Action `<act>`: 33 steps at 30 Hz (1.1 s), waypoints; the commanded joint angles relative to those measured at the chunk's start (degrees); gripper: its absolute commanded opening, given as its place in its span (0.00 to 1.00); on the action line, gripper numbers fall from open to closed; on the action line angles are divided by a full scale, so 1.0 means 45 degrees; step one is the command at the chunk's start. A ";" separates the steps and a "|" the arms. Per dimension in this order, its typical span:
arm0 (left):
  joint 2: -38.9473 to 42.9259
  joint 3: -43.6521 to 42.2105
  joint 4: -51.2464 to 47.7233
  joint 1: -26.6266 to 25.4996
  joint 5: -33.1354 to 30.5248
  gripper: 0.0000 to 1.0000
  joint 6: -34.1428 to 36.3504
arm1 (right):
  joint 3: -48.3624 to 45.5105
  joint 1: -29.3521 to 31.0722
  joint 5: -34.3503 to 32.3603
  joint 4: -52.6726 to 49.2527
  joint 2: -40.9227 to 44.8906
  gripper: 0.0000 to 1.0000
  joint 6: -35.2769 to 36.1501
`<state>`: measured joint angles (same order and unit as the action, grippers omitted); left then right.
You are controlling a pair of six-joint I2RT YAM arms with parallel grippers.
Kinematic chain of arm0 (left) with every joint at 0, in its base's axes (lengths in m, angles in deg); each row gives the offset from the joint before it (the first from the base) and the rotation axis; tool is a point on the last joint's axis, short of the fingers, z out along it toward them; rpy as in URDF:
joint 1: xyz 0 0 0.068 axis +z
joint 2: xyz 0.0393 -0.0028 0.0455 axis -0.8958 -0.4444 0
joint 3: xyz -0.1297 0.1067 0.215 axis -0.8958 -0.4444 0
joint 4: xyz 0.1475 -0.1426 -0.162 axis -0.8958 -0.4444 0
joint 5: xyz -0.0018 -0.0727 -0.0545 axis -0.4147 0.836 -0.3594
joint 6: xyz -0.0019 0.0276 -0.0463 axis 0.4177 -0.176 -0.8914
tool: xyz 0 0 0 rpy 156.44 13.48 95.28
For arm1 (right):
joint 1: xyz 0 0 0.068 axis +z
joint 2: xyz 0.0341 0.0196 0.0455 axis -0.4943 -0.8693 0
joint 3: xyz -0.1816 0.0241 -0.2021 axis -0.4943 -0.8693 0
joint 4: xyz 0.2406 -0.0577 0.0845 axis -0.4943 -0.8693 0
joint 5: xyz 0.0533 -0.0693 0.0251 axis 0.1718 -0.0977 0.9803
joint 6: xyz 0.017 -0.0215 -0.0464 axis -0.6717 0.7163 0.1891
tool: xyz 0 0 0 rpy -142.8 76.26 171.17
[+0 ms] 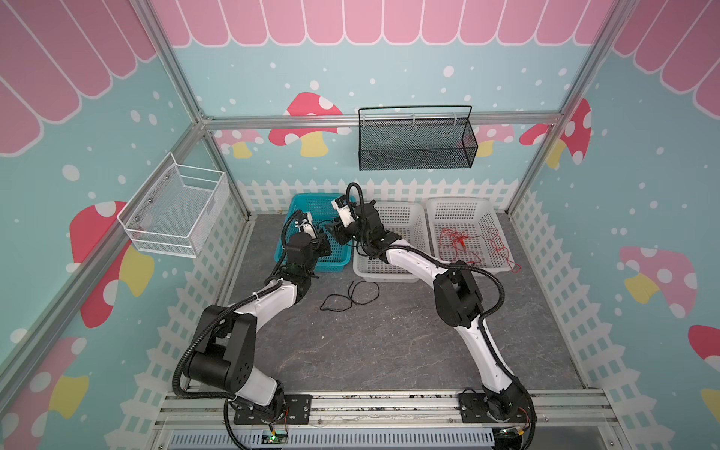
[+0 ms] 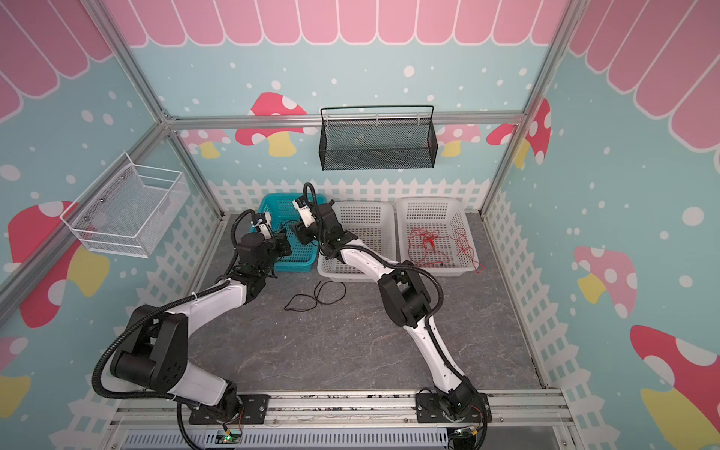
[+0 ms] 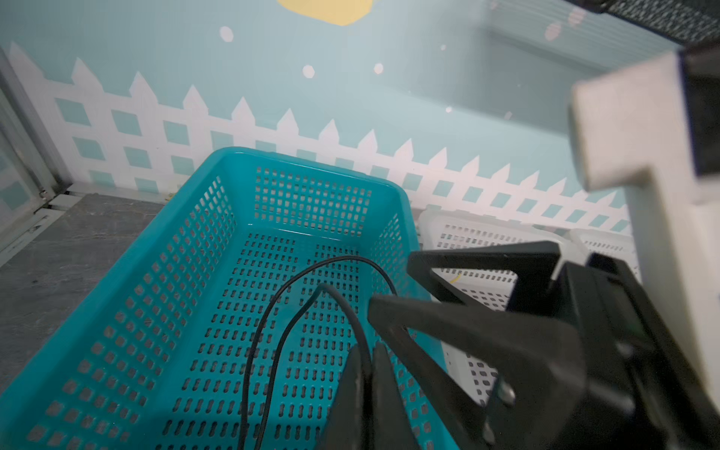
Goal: Untangle the cables
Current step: 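Carry the black wire with both grippers over the teal basket and release, then lower the left gripper and grasp the black wire loop left on the table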
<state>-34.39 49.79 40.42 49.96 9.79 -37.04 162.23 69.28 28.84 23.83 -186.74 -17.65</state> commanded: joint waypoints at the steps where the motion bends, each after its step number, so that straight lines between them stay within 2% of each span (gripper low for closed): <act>1: -0.0477 0.0620 -0.0763 0.0264 -0.0560 0.00 -0.0498 | -0.0629 -0.0109 -0.0565 -0.0367 0.1006 0.57 0.0260; 4: -0.0793 0.0850 -0.0990 0.0389 -0.0693 0.00 -0.0630 | -0.1250 -0.0214 -0.1118 -0.0610 0.1678 0.60 0.0395; 6: -0.0948 0.0911 -0.0922 0.0416 -0.0717 0.07 -0.0693 | -0.1902 -0.0305 -0.1318 -0.0490 0.2226 0.61 0.0456; 12: -0.1021 0.1006 -0.0780 0.0416 -0.0440 0.45 -0.0616 | -0.3676 -0.0366 -0.1395 -0.0357 0.3737 0.62 0.0804; 13: -0.0989 0.1009 -0.0771 0.0416 -0.0276 0.52 -0.0578 | -0.3998 -0.0375 -0.1370 -0.0291 0.3981 0.62 0.0839; 15: -0.0861 0.1009 -0.0769 0.0416 0.0088 0.79 -0.0512 | -0.4503 -0.0375 -0.1273 -0.0267 0.4374 0.62 0.0885; 17: -0.0637 0.0906 -0.0707 0.0387 0.0466 0.89 -0.0482 | -0.5030 -0.0374 -0.1190 -0.0156 0.4784 0.62 0.0887; 19: -0.0293 0.0614 -0.0591 0.0301 0.0713 0.92 -0.0424 | -0.5640 -0.0362 -0.1072 0.0010 0.5209 0.62 0.0926; 23: 0.0786 -0.0281 -0.0887 -0.0405 0.0544 0.92 0.0119 | -0.6583 -0.0365 -0.0928 0.0050 0.5898 0.62 0.0964; 29: 0.2723 -0.1076 -0.4145 -0.2400 -0.1290 0.91 0.0709 | -0.7850 -0.0360 -0.0812 0.0018 0.6931 0.63 0.0964; 33: 0.4882 -0.2279 -0.5336 -0.3784 -0.2234 0.90 0.0751 | -0.8638 -0.0351 -0.0836 0.0026 0.7585 0.63 0.0996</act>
<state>-17.34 42.60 24.35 34.92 4.59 -34.63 124.72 67.51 24.45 23.22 -155.76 -14.20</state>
